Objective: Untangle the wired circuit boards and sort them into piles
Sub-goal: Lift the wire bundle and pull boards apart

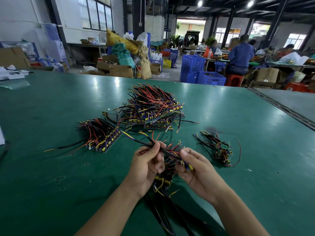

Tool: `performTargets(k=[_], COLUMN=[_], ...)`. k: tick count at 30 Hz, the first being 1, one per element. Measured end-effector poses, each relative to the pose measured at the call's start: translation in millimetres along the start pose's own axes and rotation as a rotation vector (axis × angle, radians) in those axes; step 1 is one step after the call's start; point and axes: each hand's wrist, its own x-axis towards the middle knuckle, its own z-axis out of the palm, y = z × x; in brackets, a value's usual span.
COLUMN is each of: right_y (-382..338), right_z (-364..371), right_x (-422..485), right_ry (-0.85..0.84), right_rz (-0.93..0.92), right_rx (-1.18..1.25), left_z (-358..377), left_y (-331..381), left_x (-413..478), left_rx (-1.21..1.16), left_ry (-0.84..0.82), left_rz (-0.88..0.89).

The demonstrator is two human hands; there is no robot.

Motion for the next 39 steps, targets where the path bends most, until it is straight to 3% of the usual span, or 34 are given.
performTargets(k=[5,12,20,23,25,28,31,33,36,39], right_y=[4,6,2,-13,-28,-48,-52,-46,-32,-23], right_z=[-1,-2,-7,-16,-28,-47,-65,-74,-86,-90], right_x=[3,3,3,9,16,28,38,41,45,45], right_ry=[-0.001,0.127,0.202,0.306,0.457,0.669,0.721,0.714,0.752,0.737], right_rz=[-0.034,-0.242,-0.304,-0.386,-0.495,-0.698,-0.798,-0.67,-0.251,-0.132], right_rx=[-0.059,-0.367,-0.389,-0.454,-0.622,-1.075,-1.441,-1.633,-2.198,-2.364], left_z=[-6,-9,-12,-12,-13,-15,-17,-17,-16,-16], left_y=[0,-2,-2,-4,-5,-7,-11,-13,-15,-18], left_x=[3,5,3,6,9,9,7,6,5,6], left_rx=[-0.136,-0.153,-0.175,-0.094,-0.053,0.048,0.291,0.47,0.565,0.61], left_ry=[0.002,-0.012,-0.116,-0.048,0.024,0.066,0.092,0.099,0.072,0.078], left_rz=[-0.084,-0.145,-0.207,-0.178,-0.117,0.003,0.131,0.206,0.213,0.233])
